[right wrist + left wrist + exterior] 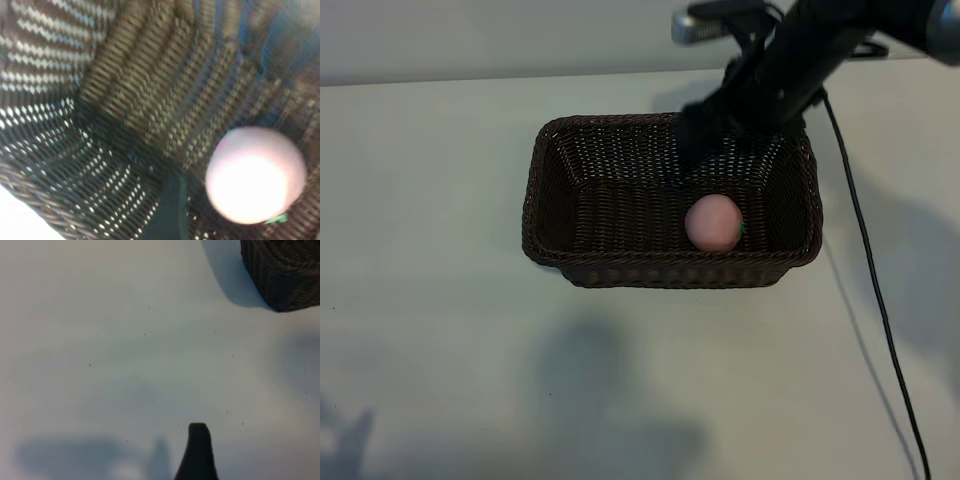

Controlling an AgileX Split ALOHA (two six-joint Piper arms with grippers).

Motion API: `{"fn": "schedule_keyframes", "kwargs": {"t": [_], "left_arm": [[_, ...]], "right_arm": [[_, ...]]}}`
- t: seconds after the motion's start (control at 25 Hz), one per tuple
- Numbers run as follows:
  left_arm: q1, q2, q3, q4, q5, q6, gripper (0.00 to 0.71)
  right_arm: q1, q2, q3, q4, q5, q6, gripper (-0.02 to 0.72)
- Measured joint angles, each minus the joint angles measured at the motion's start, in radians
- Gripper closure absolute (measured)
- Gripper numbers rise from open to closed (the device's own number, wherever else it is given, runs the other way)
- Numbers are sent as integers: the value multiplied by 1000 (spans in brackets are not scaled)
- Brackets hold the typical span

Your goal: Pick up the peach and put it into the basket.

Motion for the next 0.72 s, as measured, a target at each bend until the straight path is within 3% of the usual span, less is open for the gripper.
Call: {"fn": "schedule_keyframes", "kwargs": {"t": [0.2,0.52,0.72], "left_arm": [[0,0,0,0,0,0,118],[0,0,0,0,0,0,118],[0,0,0,0,0,0,118]], "right_arm": [[-71,-46,-55,-47,46,20,25],[-331,-70,-61,-190,116,31,50],[-473,-71,-61,-215,125,48,68]]}}
